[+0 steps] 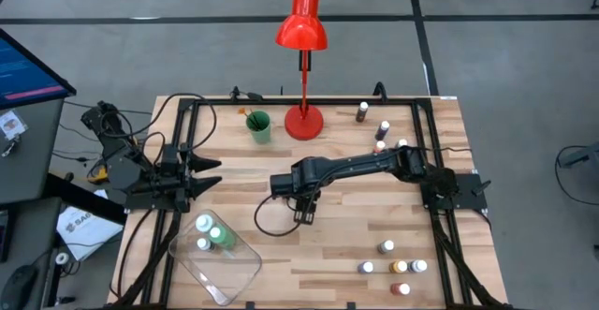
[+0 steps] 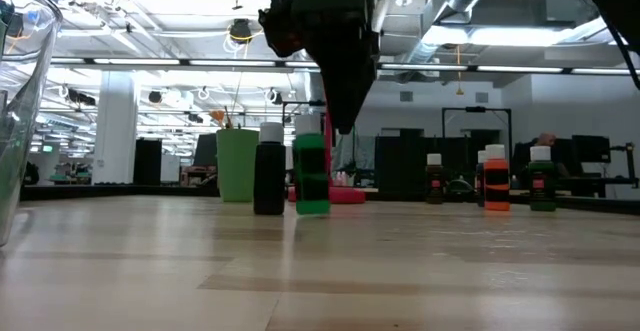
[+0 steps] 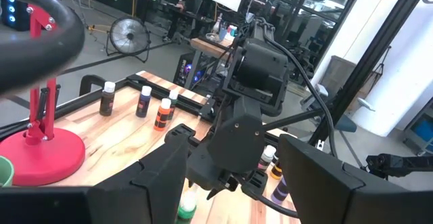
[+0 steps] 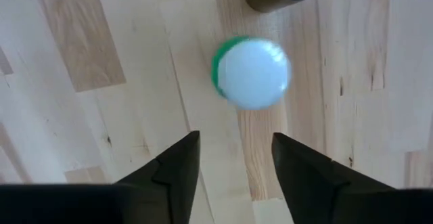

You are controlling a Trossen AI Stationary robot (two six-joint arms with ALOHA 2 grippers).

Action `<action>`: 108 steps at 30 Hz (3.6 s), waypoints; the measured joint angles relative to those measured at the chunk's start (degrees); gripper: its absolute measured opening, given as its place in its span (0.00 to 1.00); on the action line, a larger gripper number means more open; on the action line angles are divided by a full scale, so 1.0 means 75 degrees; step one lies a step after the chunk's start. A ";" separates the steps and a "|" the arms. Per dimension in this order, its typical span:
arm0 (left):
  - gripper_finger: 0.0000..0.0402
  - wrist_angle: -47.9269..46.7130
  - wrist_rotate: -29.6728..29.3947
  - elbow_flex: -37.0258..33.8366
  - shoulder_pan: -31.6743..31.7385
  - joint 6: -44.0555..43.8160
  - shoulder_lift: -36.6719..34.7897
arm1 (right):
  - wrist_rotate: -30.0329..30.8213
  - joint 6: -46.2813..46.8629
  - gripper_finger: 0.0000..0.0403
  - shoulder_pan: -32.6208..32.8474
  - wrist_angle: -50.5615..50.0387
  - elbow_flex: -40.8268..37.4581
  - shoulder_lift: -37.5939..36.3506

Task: Pick & Place Paint Supplies
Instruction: Move the orange coloring bottle to the center of the table

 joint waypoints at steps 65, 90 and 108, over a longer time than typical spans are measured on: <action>0.55 0.0034 -0.0169 0.0000 -0.0002 -0.0060 0.0001 | 0.0661 0.0662 0.23 -0.4313 0.1775 -0.8075 -0.5263; 0.55 0.0041 -0.0172 0.0000 -0.0001 -0.0065 0.0000 | 0.0807 0.0971 0.60 -0.4404 0.4320 -0.7813 -0.3958; 0.55 0.0032 -0.0172 0.0000 -0.0002 -0.0063 0.0000 | 0.0790 0.0950 0.33 -0.4278 0.5197 -0.7739 -0.3163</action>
